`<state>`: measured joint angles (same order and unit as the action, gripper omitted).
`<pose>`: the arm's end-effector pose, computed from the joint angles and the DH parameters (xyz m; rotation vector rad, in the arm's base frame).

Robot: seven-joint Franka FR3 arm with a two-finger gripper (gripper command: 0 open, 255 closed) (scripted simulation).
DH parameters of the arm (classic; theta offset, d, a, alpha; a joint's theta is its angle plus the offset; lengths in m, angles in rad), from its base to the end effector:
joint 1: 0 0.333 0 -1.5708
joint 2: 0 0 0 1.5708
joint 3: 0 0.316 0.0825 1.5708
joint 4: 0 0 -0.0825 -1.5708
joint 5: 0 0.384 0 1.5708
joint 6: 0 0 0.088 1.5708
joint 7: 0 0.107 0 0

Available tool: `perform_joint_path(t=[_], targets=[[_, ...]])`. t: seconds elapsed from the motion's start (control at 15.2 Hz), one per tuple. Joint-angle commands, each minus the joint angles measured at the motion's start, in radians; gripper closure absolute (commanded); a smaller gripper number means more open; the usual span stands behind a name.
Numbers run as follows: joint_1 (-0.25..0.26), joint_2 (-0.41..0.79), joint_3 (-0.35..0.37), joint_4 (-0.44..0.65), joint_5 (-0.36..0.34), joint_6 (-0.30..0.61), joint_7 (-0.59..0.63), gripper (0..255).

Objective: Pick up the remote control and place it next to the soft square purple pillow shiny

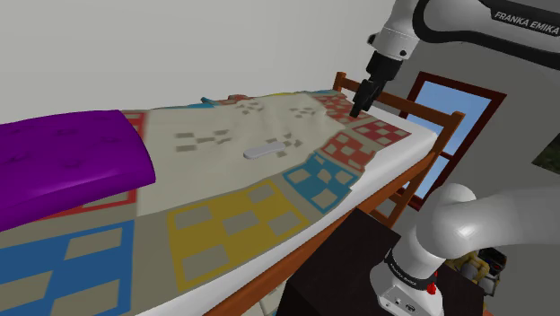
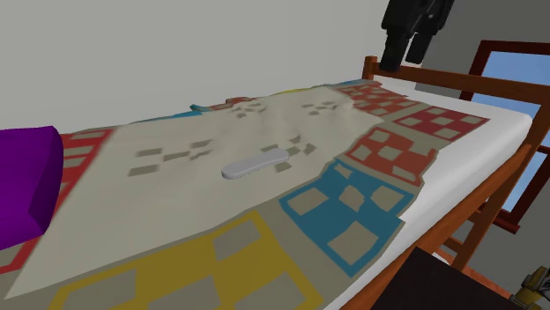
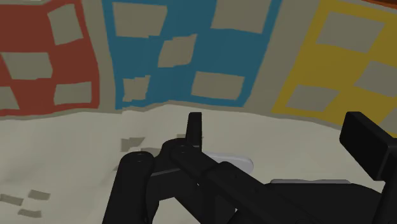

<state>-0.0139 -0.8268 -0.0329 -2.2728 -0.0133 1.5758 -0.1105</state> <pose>0.2948 -0.0196 0.6425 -3.1316 -0.1127 -0.2039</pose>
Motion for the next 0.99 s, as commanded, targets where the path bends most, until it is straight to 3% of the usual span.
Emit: perform_joint_path(t=[0.0, 0.46, 0.92], targets=[[0.0, 0.0, 0.0, 0.0, 0.0, 0.0, 0.0, 0], [0.068, 0.187, -0.129, -0.008, -0.061, 0.177, -0.301, 0], [0.14, 0.431, -0.234, 0.062, -0.066, 0.331, -0.6, 0]])
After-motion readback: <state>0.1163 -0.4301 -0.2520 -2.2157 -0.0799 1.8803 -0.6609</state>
